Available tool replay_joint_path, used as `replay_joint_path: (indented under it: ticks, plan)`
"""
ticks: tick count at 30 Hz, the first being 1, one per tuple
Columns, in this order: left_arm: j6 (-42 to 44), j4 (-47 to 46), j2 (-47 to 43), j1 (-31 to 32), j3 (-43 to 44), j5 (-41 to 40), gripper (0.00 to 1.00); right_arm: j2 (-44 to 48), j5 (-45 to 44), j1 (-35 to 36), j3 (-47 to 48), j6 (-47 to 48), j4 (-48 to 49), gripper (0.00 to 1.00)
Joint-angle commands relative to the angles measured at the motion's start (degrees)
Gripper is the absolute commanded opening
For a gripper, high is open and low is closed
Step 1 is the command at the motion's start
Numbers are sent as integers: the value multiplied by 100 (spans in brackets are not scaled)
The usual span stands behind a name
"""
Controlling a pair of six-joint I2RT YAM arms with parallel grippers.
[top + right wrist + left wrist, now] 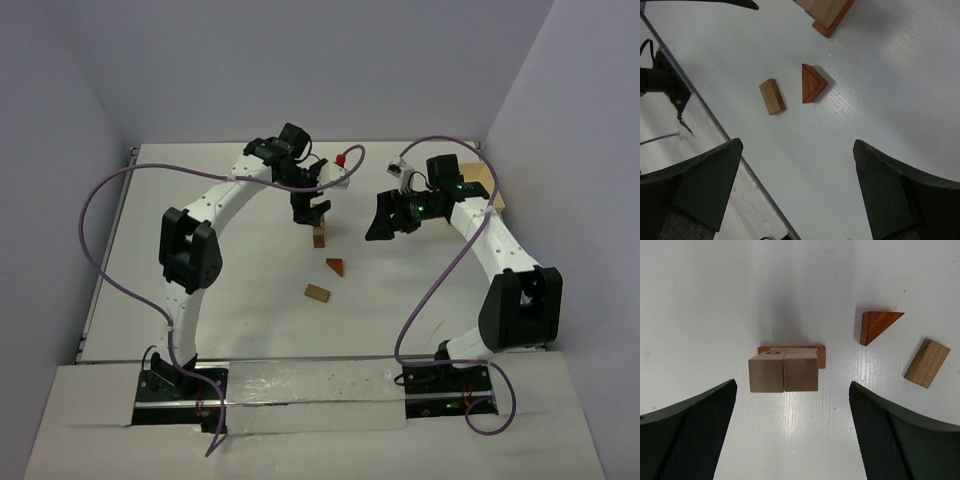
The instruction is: Build the wood block tower
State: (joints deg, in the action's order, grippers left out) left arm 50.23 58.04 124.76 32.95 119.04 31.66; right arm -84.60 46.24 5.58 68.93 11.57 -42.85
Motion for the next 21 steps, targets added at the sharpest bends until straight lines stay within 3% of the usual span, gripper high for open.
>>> replay_joint_path:
  ticks: [1,7,15,21]
  plan:
    - [114,137,-496,32,101,99,99,49,122,-49,86,-15,84,100]
    - [19,199,-863,-21,122,186,99,69,34,-48,75,-88,162,100]
    - [-1995,-1390,-2314,-909,-1151,754,99,509,-203,34,-116,-75,397,100]
    - [-3266,-2627,-3754,-1936,-2972,1856,99,823,-738,762,-64,1546,-380,100]
